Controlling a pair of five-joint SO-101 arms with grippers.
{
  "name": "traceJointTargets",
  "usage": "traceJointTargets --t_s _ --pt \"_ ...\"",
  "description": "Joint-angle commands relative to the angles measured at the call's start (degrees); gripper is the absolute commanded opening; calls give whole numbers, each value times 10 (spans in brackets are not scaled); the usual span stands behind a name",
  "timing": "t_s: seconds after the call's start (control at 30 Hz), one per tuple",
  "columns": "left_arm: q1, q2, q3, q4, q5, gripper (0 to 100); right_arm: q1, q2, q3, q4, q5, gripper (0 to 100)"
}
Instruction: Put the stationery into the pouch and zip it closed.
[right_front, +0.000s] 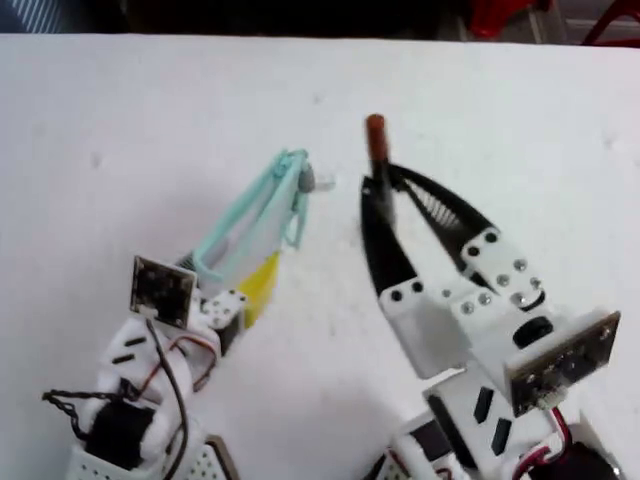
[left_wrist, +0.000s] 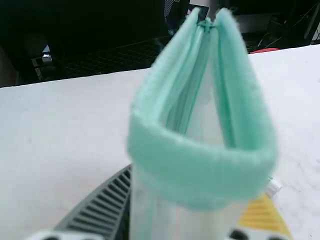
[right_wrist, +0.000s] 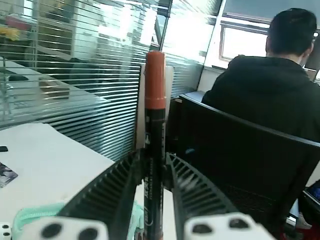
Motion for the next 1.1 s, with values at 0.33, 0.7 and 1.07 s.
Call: traceJointTargets --t_s 0.33,0.7,1.07 --pt "10 5 -3 3 3 245 -164 137 -4 -153 -5 16" --pt "9 5 -3 1 3 245 -164 230 1 -189 -102 16" --pt "6 5 -4 0 3 245 -164 216 44 -134 -102 16"
